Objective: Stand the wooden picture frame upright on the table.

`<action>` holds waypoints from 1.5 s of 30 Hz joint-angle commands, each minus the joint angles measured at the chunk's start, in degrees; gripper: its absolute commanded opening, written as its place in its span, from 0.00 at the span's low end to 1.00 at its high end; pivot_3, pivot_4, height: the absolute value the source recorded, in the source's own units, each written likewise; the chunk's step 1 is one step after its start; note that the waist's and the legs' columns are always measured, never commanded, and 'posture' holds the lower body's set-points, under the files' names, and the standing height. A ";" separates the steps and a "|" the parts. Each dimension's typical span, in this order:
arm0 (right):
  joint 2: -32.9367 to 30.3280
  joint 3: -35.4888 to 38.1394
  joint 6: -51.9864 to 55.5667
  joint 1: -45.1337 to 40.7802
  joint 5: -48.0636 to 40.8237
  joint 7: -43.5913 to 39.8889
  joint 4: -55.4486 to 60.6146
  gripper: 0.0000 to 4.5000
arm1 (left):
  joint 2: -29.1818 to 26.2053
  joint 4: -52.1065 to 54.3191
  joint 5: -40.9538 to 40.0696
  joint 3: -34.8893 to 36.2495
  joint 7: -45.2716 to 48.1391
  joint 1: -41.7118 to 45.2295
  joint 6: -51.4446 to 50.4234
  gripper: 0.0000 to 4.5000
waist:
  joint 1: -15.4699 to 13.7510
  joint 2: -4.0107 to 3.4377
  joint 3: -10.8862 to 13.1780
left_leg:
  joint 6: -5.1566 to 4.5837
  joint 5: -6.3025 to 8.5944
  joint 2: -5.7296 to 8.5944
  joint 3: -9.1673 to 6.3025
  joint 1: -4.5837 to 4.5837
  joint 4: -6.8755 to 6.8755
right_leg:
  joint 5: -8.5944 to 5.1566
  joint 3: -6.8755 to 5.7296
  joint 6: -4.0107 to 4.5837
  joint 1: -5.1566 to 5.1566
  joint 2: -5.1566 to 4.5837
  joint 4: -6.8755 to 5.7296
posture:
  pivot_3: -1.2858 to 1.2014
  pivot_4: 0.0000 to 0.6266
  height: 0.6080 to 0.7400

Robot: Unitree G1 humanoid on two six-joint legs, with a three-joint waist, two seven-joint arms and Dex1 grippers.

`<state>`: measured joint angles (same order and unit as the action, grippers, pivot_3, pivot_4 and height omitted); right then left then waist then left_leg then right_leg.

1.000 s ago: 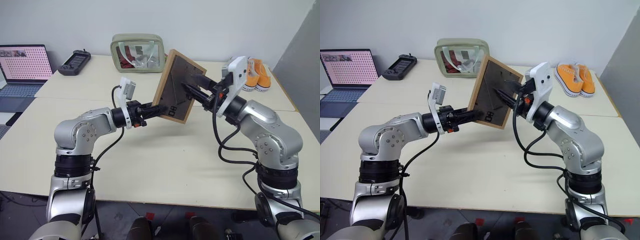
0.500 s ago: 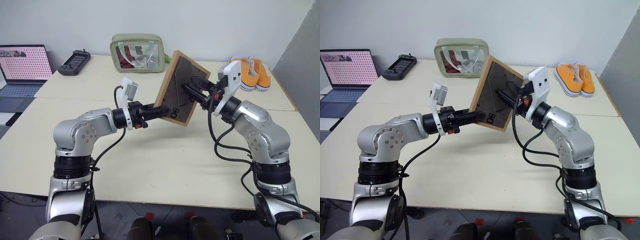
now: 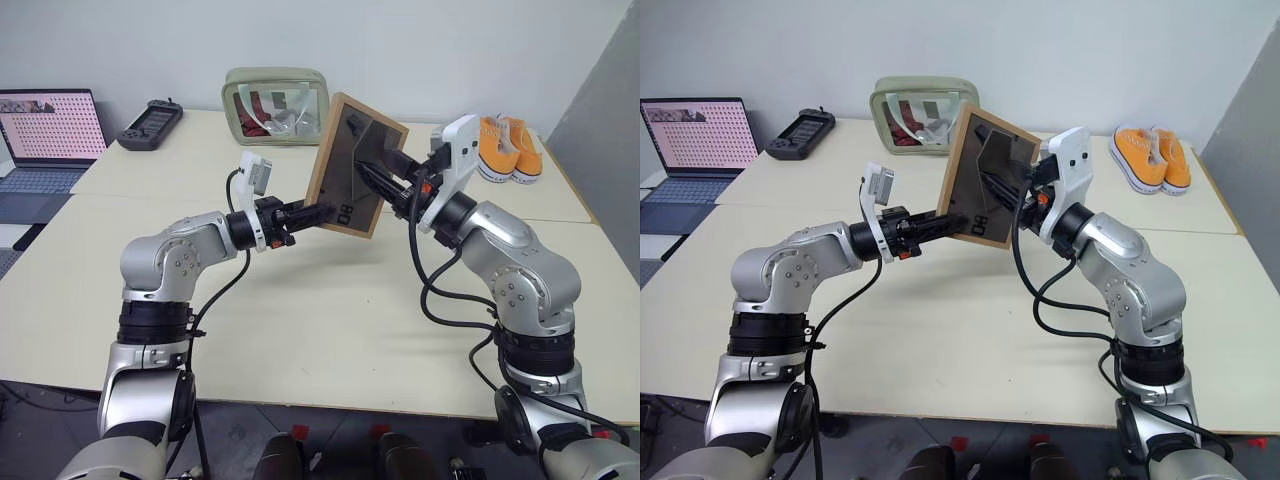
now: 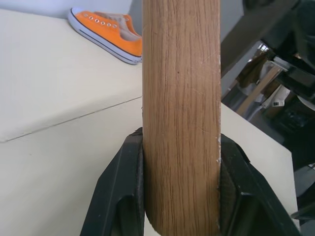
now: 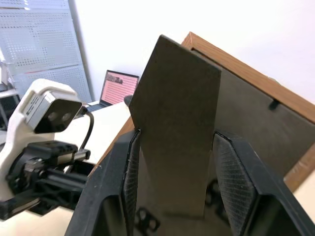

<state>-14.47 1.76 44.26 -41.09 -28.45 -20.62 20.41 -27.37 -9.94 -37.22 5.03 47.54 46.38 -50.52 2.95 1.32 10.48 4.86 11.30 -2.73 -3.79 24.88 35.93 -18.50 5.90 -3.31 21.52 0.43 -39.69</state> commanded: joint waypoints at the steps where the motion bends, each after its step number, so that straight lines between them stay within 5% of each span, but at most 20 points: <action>1: -0.13 0.88 0.03 0.35 -2.33 -0.03 5.13 0.50 | 0.04 -2.21 1.69 -0.39 0.79 2.83 2.23 0.29 | 0.03 -0.01 0.00 | 0.00 0.00 0.00 -0.01 0.01 0.00 | 0.00 -0.01 0.01 0.02 0.00 0.00 | 0.52 0.24 1.00; 10: -3.74 0.12 -2.57 1.51 1.04 -1.56 2.23 0.50 | 1.11 -1.01 0.35 0.05 1.26 4.83 0.23 0.29 | 0.13 -0.08 0.05 | 0.00 0.00 0.00 -0.04 0.02 -0.03 | -0.03 -0.06 0.05 0.04 0.00 -0.06 | 0.52 0.24 1.00; 20: -17.47 -3.35 -13.85 6.99 12.19 -9.79 -3.27 0.50 | 0.57 1.66 -1.82 1.90 0.37 4.74 -3.99 0.29 | 0.09 -0.08 0.14 | 0.00 0.00 0.01 -0.04 0.02 -0.01 | -0.04 -0.05 0.05 0.02 0.00 -0.02 | 0.52 0.24 1.00; 23: -22.68 -3.14 -21.50 9.13 16.87 -12.58 -4.70 0.50 | 0.50 2.32 -3.82 3.70 -1.13 4.65 -7.61 0.29 | 0.09 -0.09 0.15 | 0.00 0.00 0.00 -0.04 0.02 -0.03 | -0.04 -0.05 0.05 0.01 0.00 0.00 | 0.52 0.24 1.00; 27: -32.00 -2.36 -44.85 14.43 27.33 -15.30 -11.07 0.50 | -0.38 3.39 -10.48 9.01 -5.28 4.09 -21.44 0.29 | 0.15 -0.07 0.18 | -0.01 0.00 0.02 -0.03 0.03 -0.02 | -0.07 -0.06 -0.01 -0.01 0.00 0.06 | 0.52 0.24 1.00; 31: -35.58 -4.97 -69.26 15.01 39.13 -8.82 -22.82 0.50 | 1.50 3.53 -16.42 16.65 -11.75 4.79 -38.14 0.29 | 0.34 -0.04 0.21 | -0.01 0.00 0.03 -0.03 0.02 0.01 | -0.10 -0.06 -0.08 -0.06 -0.02 0.14 | 0.52 0.24 1.00; 35: -34.48 -8.25 -87.25 13.57 52.90 2.84 -32.30 0.50 | 2.33 4.15 -27.70 17.21 -19.70 2.33 -41.98 0.29 | 0.34 -0.04 0.21 | 0.01 -0.01 0.02 -0.05 -0.02 0.06 | -0.09 -0.06 -0.05 -0.07 -0.02 0.01 | 0.52 0.24 1.00; 45: -26.78 -11.82 -97.21 5.98 71.49 26.32 -43.83 0.50 | -0.94 2.55 -55.31 13.66 -40.64 -1.38 -41.07 0.29 | 0.18 -0.04 0.22 | 0.39 -0.23 0.05 -0.15 -0.09 0.12 | -0.08 -0.07 -0.01 -0.08 -0.06 -0.29 | 0.52 0.24 1.00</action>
<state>-41.59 -10.49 -52.26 -32.43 40.59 0.58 -22.06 -27.20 -7.44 -84.94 18.91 10.89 44.31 -92.22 3.13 1.28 10.70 5.24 11.06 -2.68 -3.94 24.78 36.04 -18.58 5.83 -3.32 21.44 0.36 -39.98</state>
